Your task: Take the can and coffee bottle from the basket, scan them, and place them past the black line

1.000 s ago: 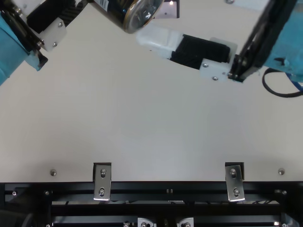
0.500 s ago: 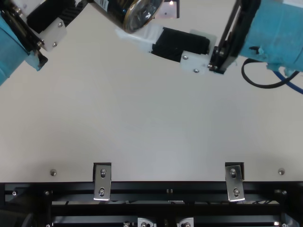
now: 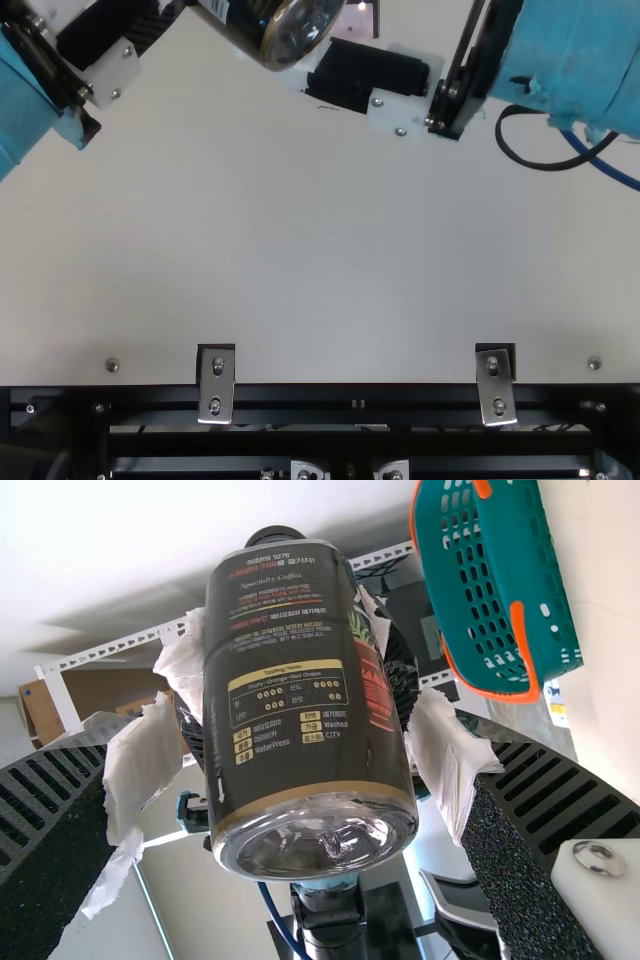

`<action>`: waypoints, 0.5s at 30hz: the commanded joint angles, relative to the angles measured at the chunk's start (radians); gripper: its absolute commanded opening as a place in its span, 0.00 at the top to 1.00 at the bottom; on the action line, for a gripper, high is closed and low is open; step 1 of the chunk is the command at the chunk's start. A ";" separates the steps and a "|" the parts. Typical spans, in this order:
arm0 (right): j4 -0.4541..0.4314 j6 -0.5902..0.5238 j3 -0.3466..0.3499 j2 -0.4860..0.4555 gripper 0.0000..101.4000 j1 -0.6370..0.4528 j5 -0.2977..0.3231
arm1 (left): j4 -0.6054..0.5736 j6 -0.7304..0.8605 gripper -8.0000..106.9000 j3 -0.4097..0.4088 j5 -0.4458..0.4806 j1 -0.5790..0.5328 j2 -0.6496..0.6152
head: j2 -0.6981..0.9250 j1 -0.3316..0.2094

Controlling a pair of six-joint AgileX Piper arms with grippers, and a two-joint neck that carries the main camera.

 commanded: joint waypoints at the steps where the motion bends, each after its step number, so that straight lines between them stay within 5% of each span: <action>1: 0.000 0.000 0.000 0.000 1.00 0.000 0.000 | 0.000 0.000 0.84 0.000 0.000 0.000 0.000 | -0.003 -0.027; 15: -0.008 0.000 0.000 0.000 1.00 0.000 0.000 | -0.004 0.000 0.84 0.000 0.000 0.000 0.000 | -0.003 -0.027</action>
